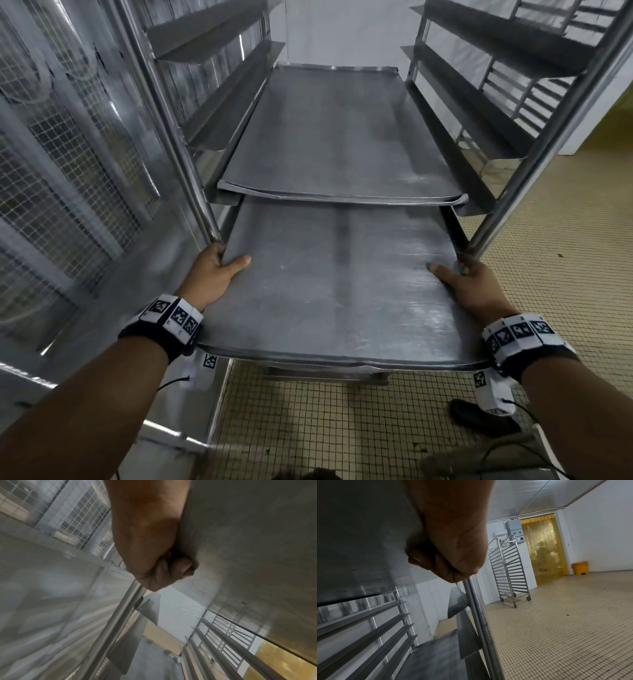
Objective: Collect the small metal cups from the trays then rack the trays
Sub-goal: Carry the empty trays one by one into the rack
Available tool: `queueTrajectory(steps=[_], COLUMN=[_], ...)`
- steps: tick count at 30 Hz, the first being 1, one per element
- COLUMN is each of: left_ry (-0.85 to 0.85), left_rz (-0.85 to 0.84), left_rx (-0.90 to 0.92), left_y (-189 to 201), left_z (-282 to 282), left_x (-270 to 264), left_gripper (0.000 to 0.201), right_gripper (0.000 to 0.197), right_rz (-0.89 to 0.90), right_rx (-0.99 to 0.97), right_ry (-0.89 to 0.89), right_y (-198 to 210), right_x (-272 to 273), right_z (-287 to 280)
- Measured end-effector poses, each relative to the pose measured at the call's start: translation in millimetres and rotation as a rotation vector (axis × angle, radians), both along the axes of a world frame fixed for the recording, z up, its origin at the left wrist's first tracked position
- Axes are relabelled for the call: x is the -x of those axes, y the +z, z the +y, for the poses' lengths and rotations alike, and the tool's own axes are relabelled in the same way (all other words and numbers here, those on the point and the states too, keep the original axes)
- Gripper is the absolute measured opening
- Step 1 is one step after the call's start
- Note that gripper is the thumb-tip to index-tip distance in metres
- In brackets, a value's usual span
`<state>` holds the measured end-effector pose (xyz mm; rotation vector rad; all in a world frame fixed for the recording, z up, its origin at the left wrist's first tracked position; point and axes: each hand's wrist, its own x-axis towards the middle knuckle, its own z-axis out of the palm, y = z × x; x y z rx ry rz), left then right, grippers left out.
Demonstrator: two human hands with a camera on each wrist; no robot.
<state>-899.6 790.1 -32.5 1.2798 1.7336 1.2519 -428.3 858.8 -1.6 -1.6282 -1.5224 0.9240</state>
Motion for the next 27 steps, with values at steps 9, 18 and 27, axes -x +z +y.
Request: queueTrajectory(steps=[9,18,27], left_ry=[-0.235,-0.227,-0.524], left_rz=[0.137,0.849,0.829], left_rx=[0.283,0.277,-0.017], left_y=[17,43,58], left_z=[-10,-62,-117], left_x=[9,-8,-129], left_gripper=[0.087,0.087,0.044], right_gripper=[0.062,0.064,0.055], right_rz=[-0.236,-0.649,-0.789], right_rx=[0.112,-0.005,-0.418], right_ry=[0.101,0.081,0.609], right_y=[18,28,20], right_x=[-9,-19,76], right_z=[-8,-51,-132])
